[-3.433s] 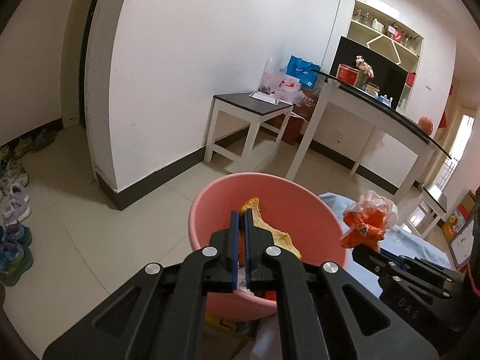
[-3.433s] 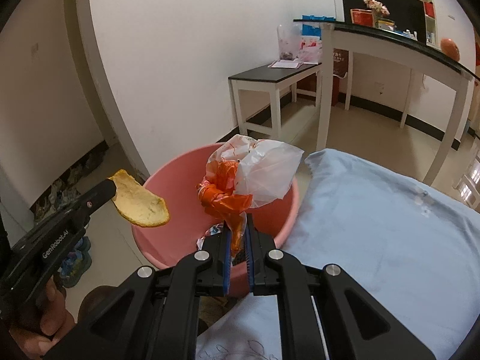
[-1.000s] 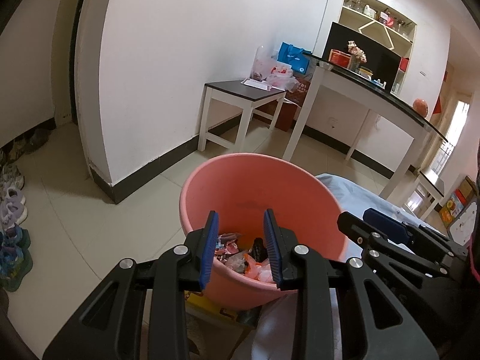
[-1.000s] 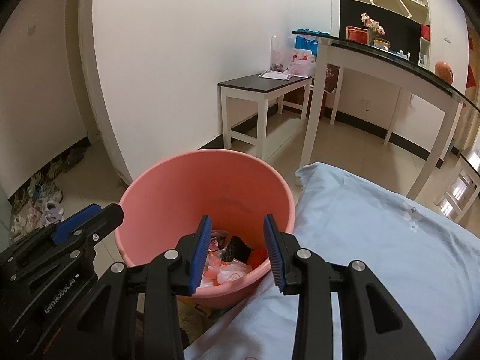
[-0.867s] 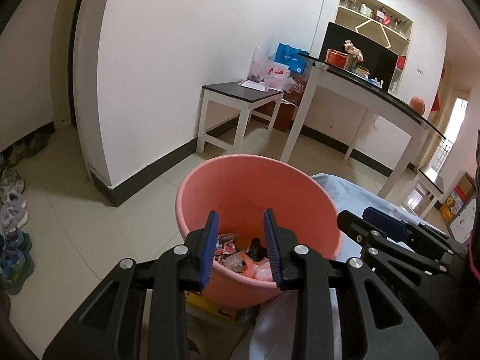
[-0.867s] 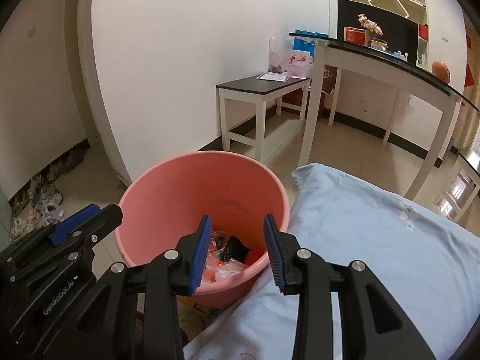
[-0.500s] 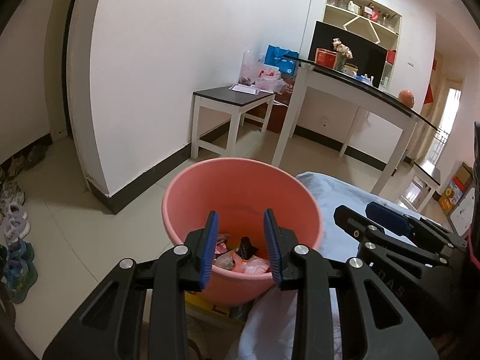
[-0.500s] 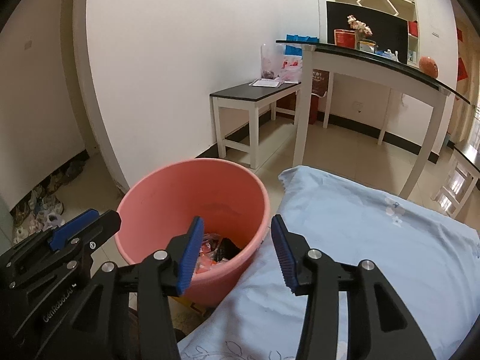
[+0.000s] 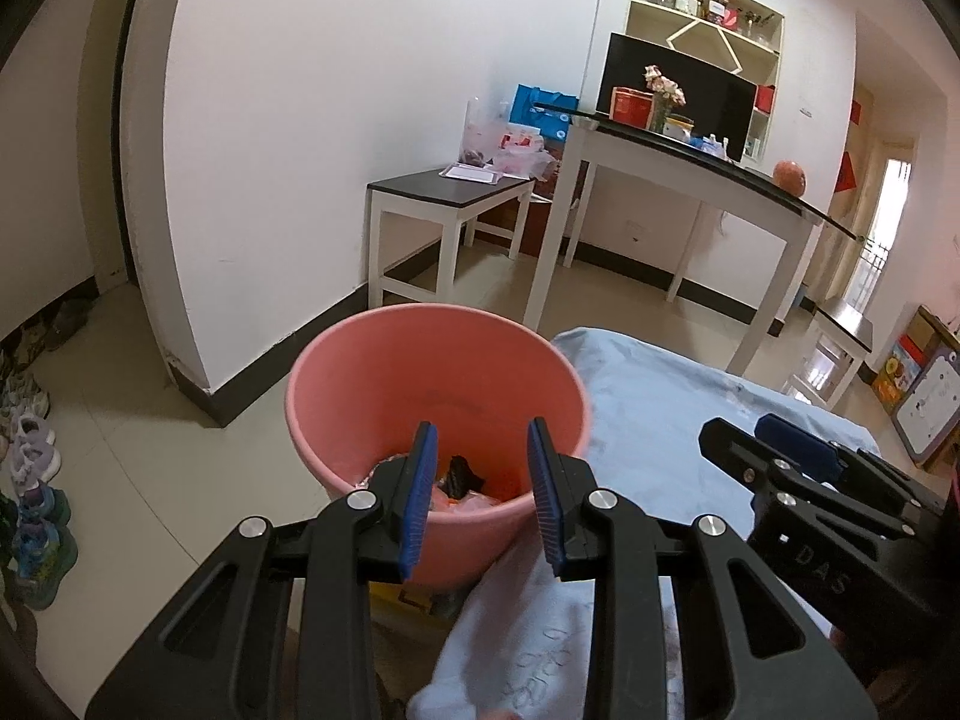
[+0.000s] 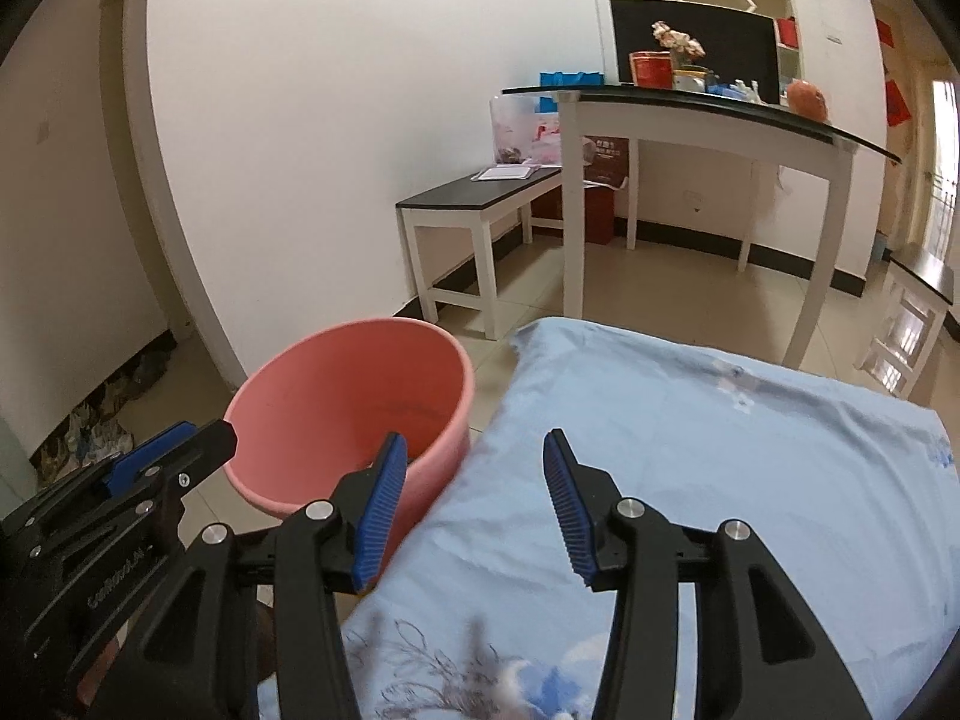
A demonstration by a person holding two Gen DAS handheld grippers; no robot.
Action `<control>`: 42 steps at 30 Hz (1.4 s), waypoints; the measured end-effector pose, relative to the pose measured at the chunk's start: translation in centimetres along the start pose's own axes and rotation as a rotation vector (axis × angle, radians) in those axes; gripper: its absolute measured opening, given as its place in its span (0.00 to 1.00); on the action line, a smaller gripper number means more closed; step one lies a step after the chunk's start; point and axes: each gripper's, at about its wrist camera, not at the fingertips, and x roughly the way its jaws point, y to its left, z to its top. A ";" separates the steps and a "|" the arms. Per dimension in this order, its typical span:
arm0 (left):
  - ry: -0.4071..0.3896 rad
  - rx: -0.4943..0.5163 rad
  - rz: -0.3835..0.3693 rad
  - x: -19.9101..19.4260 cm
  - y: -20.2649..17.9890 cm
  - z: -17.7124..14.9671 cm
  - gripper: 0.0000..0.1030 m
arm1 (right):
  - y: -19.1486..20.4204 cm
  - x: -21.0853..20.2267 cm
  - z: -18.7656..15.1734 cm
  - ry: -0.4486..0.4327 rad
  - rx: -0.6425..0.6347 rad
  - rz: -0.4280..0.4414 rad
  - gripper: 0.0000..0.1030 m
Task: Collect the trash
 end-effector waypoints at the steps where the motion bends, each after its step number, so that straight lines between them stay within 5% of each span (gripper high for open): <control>1: -0.001 0.002 0.001 -0.2 -0.2 -0.1 0.30 | -0.3 -0.1 -0.1 -0.001 0.003 -0.001 0.46; 21: 0.002 0.050 -0.015 -1.9 -4.4 -1.7 0.30 | -4.5 -4.1 -2.7 -0.019 0.059 -0.041 0.48; 42: -0.012 0.043 0.006 -3.0 -4.9 -1.8 0.30 | -4.4 -4.9 -3.2 -0.024 0.063 -0.042 0.48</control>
